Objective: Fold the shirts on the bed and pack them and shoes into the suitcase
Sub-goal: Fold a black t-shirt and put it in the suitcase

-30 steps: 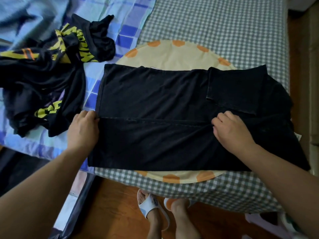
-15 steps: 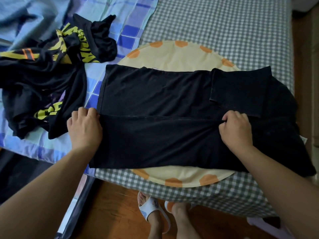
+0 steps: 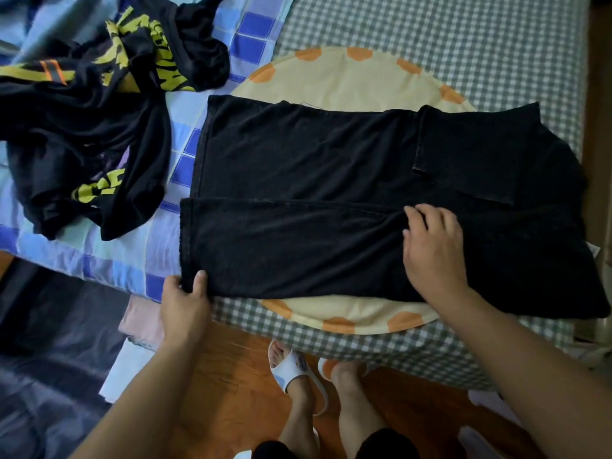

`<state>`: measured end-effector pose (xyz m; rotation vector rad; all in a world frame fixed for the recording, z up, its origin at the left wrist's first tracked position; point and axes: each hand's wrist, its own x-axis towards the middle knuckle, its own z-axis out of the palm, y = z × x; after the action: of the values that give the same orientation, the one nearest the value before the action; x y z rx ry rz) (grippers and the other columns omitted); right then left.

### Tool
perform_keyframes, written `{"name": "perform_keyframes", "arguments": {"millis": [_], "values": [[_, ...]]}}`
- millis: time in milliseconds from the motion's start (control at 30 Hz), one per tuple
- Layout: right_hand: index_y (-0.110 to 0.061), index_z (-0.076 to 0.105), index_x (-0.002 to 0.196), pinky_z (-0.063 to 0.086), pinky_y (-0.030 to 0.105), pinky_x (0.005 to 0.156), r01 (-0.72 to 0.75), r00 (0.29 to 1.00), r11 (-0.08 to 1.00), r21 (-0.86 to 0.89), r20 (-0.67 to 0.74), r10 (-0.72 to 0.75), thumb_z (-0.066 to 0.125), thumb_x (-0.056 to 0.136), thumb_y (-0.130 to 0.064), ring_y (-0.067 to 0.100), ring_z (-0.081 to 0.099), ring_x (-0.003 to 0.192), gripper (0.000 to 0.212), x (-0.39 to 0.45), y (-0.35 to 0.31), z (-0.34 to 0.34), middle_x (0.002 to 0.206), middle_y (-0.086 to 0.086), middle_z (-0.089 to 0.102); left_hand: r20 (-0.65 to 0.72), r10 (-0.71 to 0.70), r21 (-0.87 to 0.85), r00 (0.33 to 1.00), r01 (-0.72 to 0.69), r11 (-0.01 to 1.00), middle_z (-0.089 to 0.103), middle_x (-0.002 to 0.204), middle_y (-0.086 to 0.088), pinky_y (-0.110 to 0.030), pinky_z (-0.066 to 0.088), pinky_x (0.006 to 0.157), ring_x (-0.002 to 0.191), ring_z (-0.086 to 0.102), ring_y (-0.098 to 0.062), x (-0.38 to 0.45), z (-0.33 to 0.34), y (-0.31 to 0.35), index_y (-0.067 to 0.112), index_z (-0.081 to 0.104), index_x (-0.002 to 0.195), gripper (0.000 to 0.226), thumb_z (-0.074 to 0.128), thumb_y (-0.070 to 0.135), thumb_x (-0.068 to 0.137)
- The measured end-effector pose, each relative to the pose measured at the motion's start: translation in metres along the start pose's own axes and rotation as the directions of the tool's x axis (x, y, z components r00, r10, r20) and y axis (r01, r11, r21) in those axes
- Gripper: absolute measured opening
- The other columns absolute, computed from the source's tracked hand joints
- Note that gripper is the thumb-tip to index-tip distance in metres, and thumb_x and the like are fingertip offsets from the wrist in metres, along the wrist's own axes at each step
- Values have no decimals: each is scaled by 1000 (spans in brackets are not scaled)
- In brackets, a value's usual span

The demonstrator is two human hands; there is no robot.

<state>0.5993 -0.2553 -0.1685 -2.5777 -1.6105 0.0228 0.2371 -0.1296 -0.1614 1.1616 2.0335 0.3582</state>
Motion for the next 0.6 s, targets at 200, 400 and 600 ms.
{"name": "perform_keyframes", "arguments": {"millis": [200,400,600], "values": [[-5,63,99,45,48,78,-31,999,996,-79,33,34,62,86,3,34,50,89,16,25,20,-3,91,12,58,-163,24,133,986,-2,991,61,106,-11,-44,34,88,102,54,-33,9,-15,8,7,57,109,29,58,35,101],[-6,65,105,50,45,73,-13,1000,999,32,7,13,67,84,-7,31,49,92,20,31,22,-11,100,11,54,43,777,436,628,-711,551,59,114,-18,-50,40,92,106,51,-42,28,10,52,10,65,109,20,68,14,90],[-9,73,90,48,38,76,30,999,991,131,-26,-26,61,97,-30,24,49,88,25,39,28,-5,87,2,63,510,860,314,37,-938,-145,65,102,-3,-42,42,75,95,58,-32,44,73,122,17,70,109,19,58,24,96]]}}
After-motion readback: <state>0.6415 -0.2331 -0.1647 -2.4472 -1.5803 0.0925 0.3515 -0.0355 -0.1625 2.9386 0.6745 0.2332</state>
